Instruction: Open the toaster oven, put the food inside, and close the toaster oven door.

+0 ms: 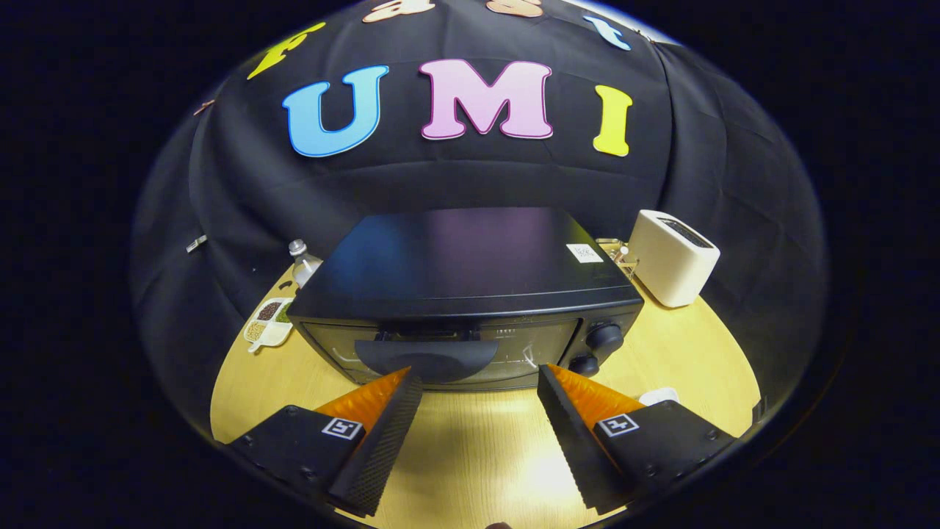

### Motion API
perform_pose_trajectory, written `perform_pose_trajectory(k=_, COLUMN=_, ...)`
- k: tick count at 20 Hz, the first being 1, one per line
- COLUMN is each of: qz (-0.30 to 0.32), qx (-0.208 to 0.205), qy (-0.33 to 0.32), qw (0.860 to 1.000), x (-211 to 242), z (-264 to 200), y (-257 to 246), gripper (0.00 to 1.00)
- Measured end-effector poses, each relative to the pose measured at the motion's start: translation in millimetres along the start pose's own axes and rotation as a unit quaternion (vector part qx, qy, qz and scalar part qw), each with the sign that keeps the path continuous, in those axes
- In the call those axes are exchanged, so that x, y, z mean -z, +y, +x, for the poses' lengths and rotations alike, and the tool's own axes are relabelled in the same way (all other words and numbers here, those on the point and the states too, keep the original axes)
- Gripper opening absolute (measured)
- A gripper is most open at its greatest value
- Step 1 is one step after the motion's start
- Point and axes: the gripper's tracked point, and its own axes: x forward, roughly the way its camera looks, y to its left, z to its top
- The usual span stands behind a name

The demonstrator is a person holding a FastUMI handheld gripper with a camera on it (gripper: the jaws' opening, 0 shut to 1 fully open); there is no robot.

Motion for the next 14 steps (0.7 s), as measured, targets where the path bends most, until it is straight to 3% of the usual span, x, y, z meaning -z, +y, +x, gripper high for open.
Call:
perform_pose_trajectory(k=8, qz=-0.018, qx=0.007, qy=-0.092, qw=0.996, x=-62.0, z=-55.2, y=-42.3, gripper=0.99)
perform_pose_trajectory(k=14, qz=0.013, qx=0.024, qy=-0.159, qw=0.987, x=-126.0, z=-110.4, y=-91.1, gripper=0.99)
